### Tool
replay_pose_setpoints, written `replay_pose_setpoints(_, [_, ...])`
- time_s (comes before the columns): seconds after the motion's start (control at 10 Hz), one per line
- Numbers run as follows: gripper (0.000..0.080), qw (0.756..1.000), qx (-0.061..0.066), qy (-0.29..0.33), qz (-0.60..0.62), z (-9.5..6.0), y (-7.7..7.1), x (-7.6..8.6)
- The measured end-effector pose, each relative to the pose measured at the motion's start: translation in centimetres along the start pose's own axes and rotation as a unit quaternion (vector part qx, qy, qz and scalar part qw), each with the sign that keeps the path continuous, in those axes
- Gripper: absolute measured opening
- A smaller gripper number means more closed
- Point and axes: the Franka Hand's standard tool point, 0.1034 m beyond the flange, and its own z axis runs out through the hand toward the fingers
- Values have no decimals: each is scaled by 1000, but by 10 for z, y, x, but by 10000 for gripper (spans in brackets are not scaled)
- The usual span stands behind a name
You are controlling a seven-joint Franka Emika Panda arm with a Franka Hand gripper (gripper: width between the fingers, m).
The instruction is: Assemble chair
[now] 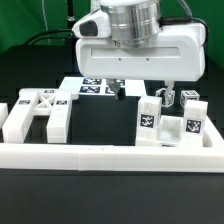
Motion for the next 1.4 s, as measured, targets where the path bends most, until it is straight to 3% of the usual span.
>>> replay_pose_setpoints(0.3, [649, 1000, -3, 5, -1, 2, 1, 2])
replay_pose_setpoints(0.5, [649, 998, -33, 47, -36, 6, -9, 12])
replay_pose_setpoints(0.8, [649, 997, -32, 61, -41, 5, -9, 16])
replay_pose_setpoints(1.0, [649, 990, -27, 130, -43, 7, -7, 26])
replay_pose_setpoints(1.1, [649, 991, -31, 122, -41, 16, -3, 19])
replay_pose_setpoints(1.4, [649, 989, -34, 138, -43, 28, 0, 20])
